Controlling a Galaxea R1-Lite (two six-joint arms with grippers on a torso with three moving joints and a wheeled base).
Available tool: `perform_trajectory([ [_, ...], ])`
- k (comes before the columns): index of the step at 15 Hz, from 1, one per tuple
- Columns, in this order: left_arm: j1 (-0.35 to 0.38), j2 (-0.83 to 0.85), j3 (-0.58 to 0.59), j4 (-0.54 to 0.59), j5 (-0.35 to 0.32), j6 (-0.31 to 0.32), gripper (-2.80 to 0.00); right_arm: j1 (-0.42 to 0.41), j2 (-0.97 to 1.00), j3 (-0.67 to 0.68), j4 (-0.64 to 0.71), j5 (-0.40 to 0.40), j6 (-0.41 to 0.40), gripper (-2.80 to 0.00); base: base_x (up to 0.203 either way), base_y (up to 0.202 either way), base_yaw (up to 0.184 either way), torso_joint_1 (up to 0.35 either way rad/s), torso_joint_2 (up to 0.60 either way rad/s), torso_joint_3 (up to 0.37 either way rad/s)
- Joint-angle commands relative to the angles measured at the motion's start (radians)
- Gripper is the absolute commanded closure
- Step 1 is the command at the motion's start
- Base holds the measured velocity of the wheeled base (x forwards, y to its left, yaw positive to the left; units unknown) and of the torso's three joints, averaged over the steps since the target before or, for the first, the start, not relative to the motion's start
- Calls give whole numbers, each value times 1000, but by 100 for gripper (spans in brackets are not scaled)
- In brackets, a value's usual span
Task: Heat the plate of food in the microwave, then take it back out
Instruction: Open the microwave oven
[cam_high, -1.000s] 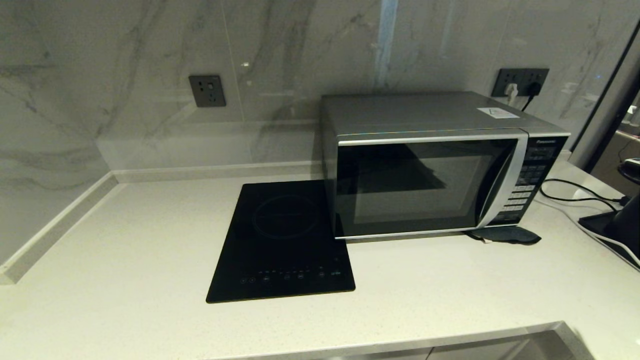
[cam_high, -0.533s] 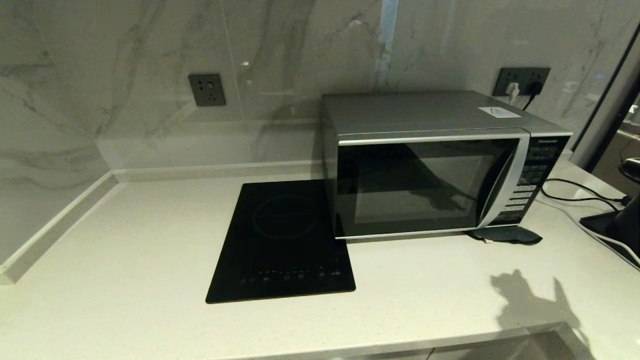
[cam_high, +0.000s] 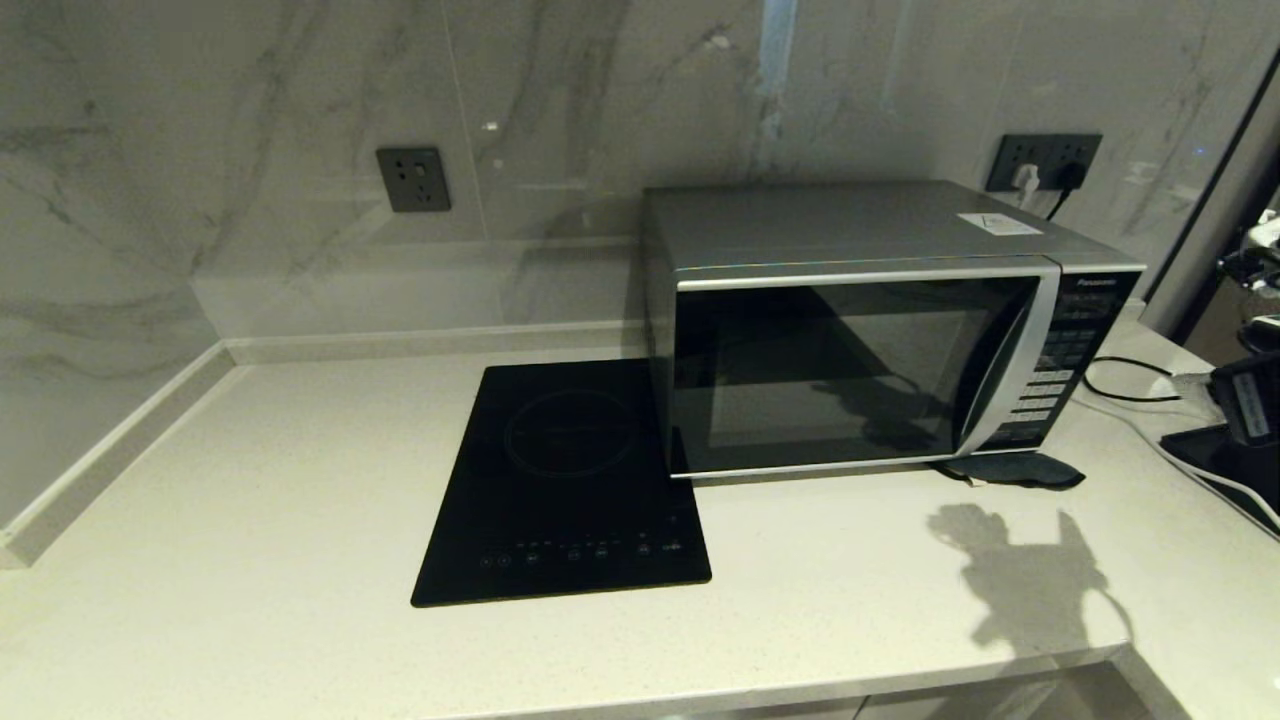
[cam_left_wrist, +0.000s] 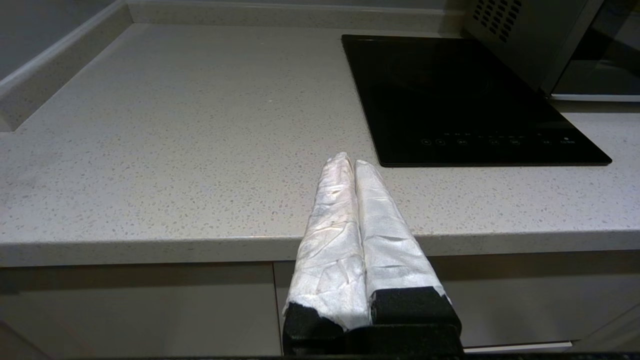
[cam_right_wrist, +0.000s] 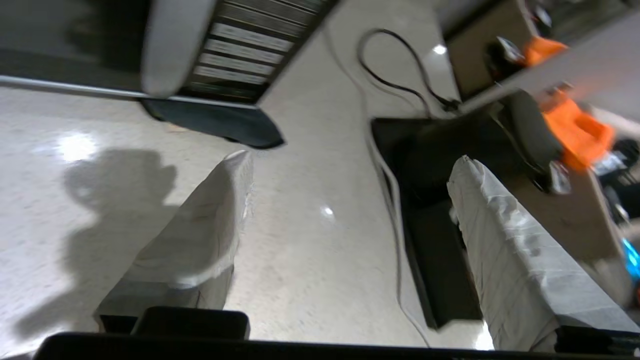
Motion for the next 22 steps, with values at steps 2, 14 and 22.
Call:
perform_trajectory([
  [2,0,2,0,0,0,-1,0,-11,65,-23,-5,76,-3,-280,0,0,0,0,0,0],
  [14,0,2,0,0,0,-1,0,251,551,-217,-266,-524,568,-280,0,0,0,0,0,0],
  [22,0,2,0,0,0,-1,0,250,592,-244,-270,-525,599,-280,0,0,0,0,0,0],
])
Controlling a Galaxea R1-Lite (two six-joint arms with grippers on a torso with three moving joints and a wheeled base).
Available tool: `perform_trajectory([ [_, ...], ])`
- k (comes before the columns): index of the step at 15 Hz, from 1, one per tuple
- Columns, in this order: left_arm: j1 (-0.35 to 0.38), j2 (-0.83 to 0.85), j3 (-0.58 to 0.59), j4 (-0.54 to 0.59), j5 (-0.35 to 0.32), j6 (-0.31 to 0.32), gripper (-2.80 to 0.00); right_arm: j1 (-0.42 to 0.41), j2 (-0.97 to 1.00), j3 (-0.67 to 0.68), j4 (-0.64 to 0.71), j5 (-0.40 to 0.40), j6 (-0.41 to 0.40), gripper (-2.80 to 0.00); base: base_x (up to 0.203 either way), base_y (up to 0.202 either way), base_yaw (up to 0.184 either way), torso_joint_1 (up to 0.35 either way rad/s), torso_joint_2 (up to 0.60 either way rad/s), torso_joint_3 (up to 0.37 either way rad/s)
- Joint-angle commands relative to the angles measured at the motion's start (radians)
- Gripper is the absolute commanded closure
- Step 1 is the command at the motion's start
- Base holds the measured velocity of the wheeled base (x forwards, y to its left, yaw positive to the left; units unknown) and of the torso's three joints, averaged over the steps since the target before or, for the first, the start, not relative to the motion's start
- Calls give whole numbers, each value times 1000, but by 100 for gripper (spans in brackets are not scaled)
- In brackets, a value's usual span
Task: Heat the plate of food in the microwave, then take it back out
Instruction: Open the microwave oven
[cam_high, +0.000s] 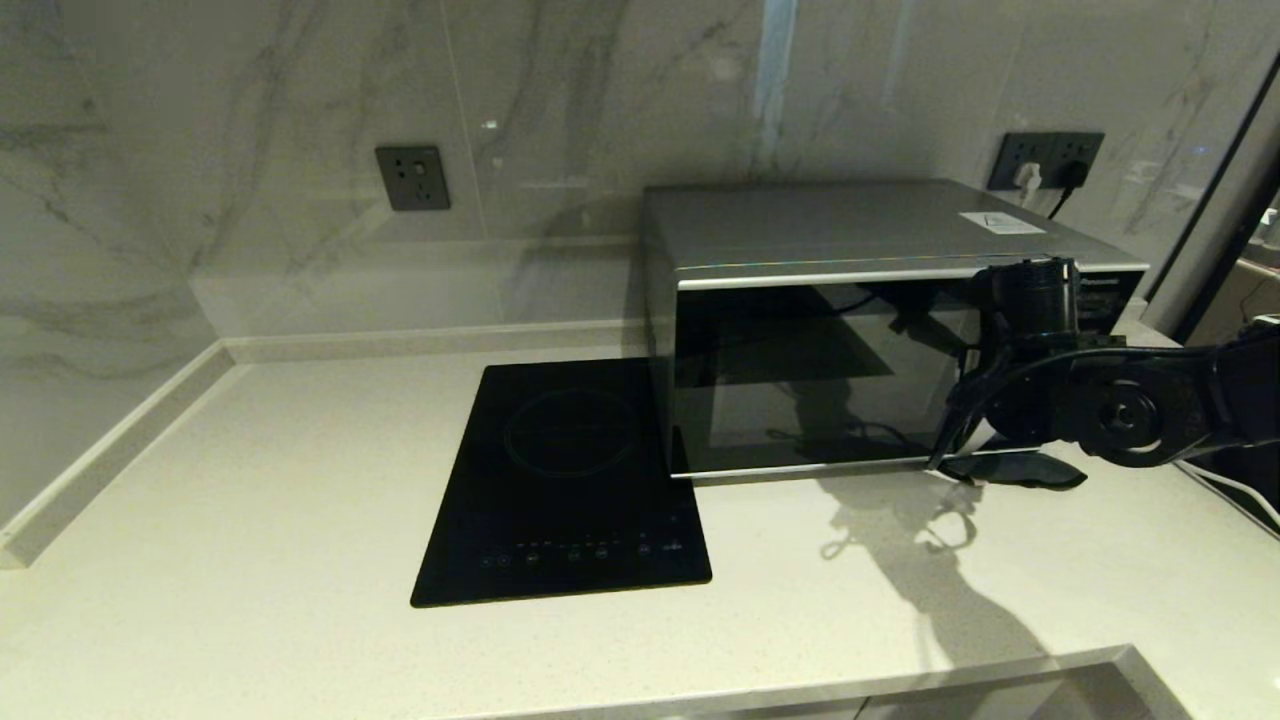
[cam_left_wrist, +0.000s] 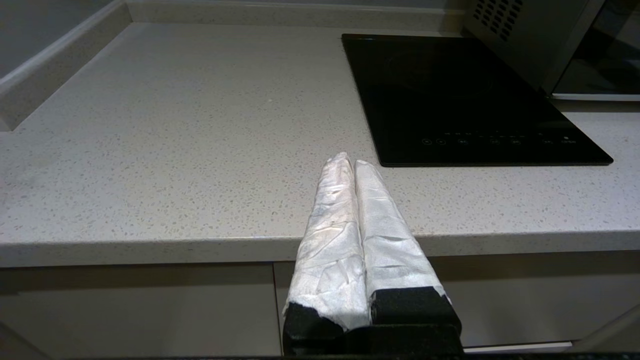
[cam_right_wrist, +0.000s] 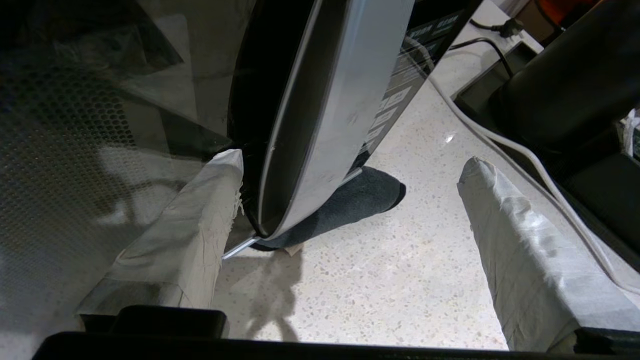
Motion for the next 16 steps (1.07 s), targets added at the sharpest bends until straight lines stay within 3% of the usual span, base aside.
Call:
perform_trajectory([
  [1,0,2,0,0,0,-1,0,-2,8,-3,-3,-5,1,-280,0,0,0,0,0,0],
  [2,0,2,0,0,0,-1,0,-7,10,-4,-13,-6,0,0,0,0,0,0,0,0],
  [10,0,2,0,0,0,-1,0,-72,40,-10,-39,-4,-2,0,0,0,0,0,0,0],
  [16,0,2,0,0,0,-1,0,-71,45,-23,-44,-2,-5,0,0,0,0,0,0,0],
])
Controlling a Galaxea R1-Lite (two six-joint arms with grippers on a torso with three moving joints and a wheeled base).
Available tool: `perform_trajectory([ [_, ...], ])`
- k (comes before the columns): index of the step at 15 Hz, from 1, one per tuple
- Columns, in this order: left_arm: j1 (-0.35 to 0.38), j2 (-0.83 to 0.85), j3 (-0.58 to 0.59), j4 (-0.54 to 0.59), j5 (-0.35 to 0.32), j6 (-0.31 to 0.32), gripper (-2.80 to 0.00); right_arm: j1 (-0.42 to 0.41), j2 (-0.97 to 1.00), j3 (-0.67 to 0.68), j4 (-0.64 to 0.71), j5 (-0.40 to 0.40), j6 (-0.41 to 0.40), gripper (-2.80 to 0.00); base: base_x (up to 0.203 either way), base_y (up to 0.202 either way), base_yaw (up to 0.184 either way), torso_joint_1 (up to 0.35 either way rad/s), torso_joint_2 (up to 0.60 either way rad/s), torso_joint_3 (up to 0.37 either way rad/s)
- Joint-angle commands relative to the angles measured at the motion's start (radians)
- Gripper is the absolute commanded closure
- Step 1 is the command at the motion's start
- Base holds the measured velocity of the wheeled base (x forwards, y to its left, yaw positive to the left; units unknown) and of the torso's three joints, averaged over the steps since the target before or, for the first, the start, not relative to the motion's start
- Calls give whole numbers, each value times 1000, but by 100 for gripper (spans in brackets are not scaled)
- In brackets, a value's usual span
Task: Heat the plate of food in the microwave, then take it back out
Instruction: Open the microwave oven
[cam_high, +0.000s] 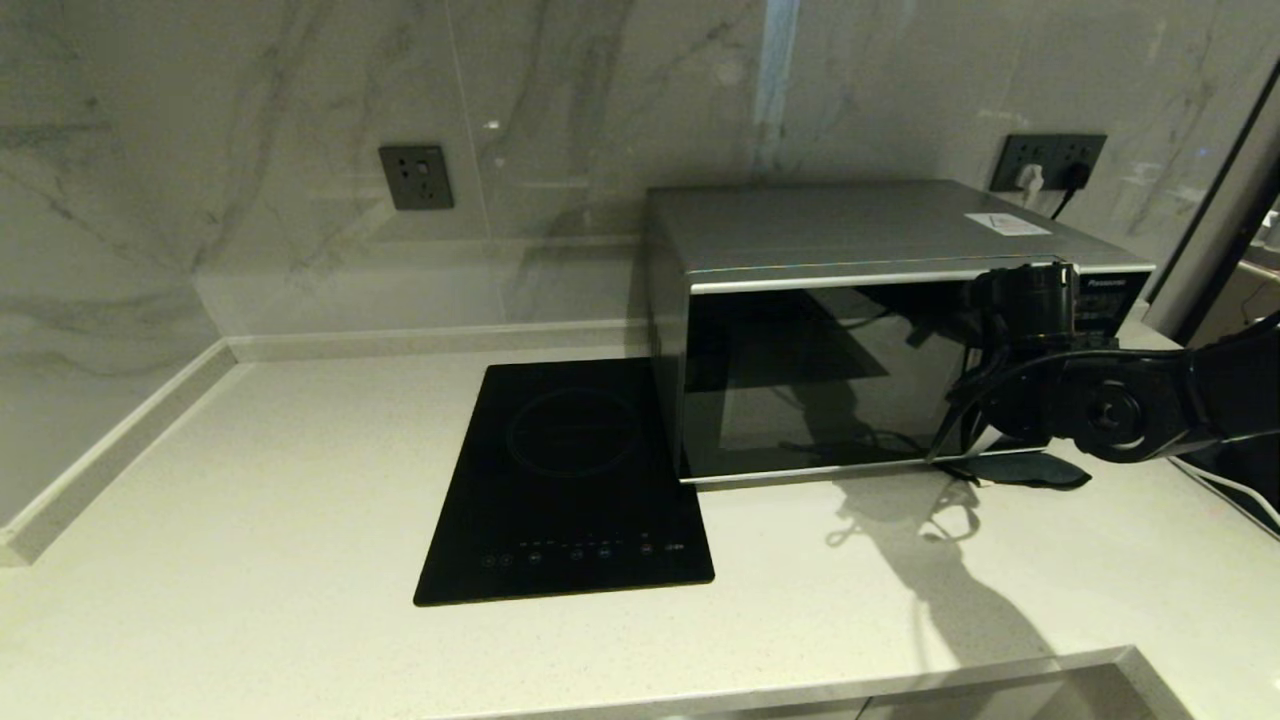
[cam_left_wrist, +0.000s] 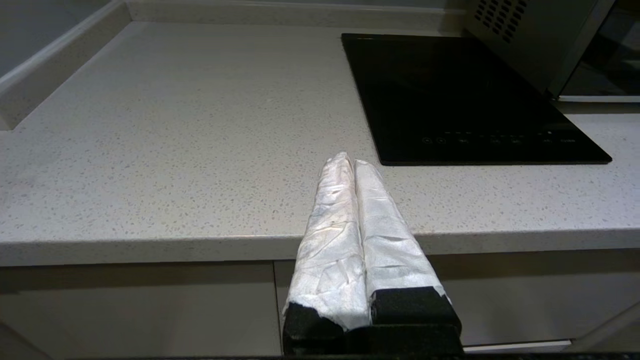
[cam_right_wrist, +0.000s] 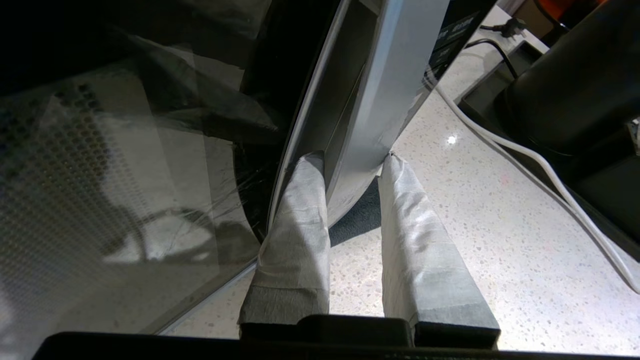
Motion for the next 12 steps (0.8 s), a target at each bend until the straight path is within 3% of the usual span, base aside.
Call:
perform_trajectory([
  [1,0,2,0,0,1,-1,0,4,-2,-1,-2,-6,1,0,0,0,0,0,0,0],
  [12,0,2,0,0,1,-1,0,66,-62,93,-20,-12,4,0,0,0,0,0,0,0],
])
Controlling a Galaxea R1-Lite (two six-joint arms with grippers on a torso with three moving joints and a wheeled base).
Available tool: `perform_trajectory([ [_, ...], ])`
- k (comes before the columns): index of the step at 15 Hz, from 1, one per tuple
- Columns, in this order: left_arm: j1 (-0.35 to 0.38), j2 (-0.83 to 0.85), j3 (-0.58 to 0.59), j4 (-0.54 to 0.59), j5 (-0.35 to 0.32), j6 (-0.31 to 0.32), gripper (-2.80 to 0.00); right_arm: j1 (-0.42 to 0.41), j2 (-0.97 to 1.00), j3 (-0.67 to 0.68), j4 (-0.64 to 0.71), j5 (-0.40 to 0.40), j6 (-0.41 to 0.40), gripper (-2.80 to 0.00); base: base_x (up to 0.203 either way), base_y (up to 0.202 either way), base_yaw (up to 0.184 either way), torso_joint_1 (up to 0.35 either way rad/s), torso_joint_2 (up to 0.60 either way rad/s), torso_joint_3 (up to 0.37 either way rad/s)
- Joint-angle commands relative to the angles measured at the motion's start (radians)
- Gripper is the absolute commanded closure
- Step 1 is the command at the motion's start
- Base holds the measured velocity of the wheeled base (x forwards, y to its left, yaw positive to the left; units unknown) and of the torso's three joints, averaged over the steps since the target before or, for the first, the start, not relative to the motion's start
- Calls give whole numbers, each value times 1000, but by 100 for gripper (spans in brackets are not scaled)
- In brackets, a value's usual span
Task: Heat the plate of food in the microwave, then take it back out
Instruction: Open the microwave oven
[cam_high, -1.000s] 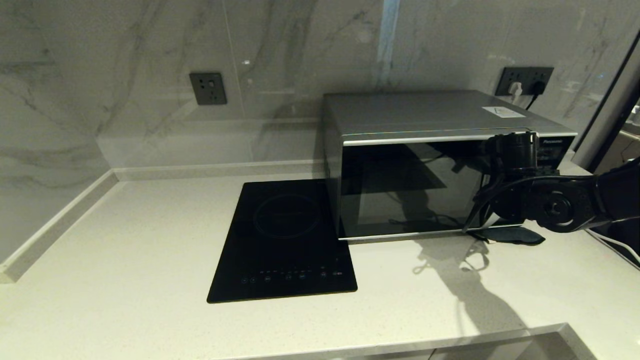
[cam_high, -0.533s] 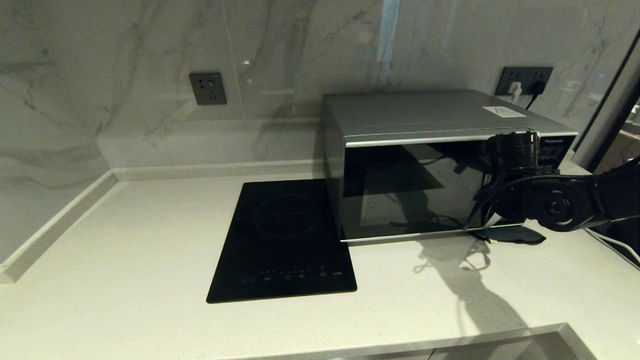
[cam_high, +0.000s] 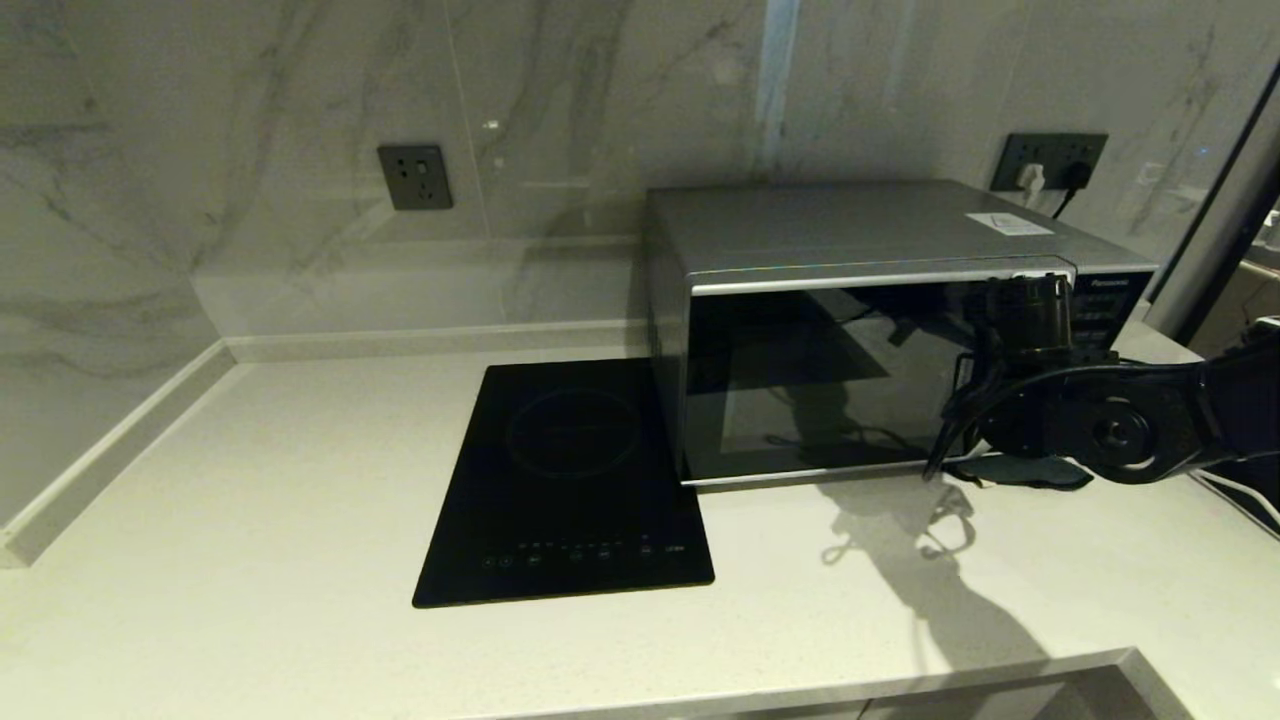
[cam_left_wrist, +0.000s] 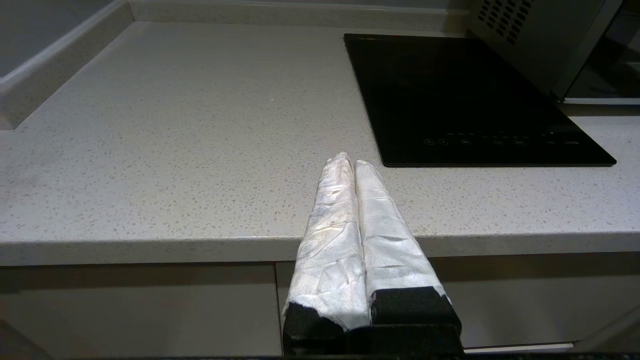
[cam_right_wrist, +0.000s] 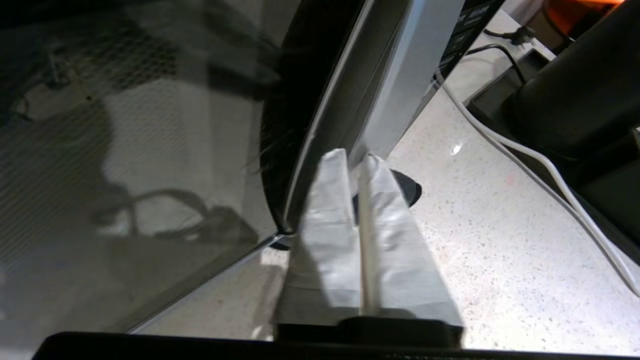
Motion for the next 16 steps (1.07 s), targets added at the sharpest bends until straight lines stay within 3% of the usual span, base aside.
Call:
perform_trajectory([
  [1,1,2,0,0,0,-1,0,8,-21,26,-13,-8,1,0,0,0,0,0,0,0],
  [14,1,2,0,0,0,-1,0,31,-69,51,-13,-7,-3,0,0,0,0,0,0,0],
  [15,1,2,0,0,0,-1,0,31,-70,51,-10,-6,-6,-280,0,0,0,0,0,0],
  [16,1,2,0,0,0,-1,0,31,-73,53,-8,-6,-5,-280,0,0,0,0,0,0],
])
